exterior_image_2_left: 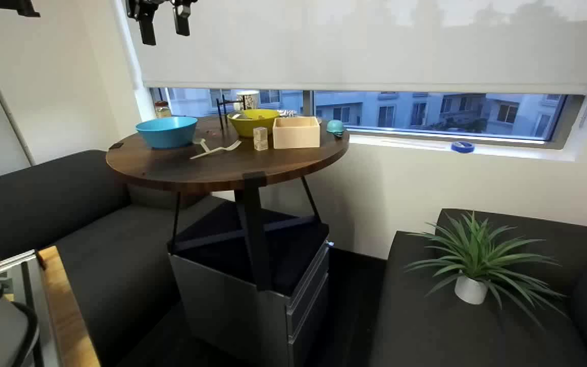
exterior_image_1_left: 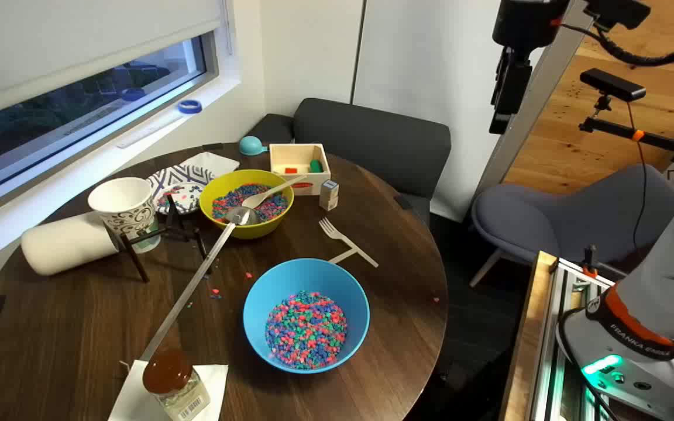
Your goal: Put the stacked toy blocks in the box
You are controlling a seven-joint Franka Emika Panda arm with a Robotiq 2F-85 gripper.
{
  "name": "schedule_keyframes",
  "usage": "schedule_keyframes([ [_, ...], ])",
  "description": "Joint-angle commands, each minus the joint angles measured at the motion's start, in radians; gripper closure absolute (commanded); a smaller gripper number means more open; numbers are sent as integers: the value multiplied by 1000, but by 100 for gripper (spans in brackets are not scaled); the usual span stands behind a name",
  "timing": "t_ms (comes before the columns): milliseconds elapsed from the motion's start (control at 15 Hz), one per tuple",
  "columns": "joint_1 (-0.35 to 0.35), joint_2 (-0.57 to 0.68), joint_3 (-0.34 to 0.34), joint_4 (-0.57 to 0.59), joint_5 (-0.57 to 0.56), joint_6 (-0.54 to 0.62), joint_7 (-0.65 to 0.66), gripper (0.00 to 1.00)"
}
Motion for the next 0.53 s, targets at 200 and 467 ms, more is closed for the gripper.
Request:
schedule_keyframes([
  [200,17,2,-13,2,-6,-2,7,0],
  [467,18,29,-4,-15,-4,85,28,0],
])
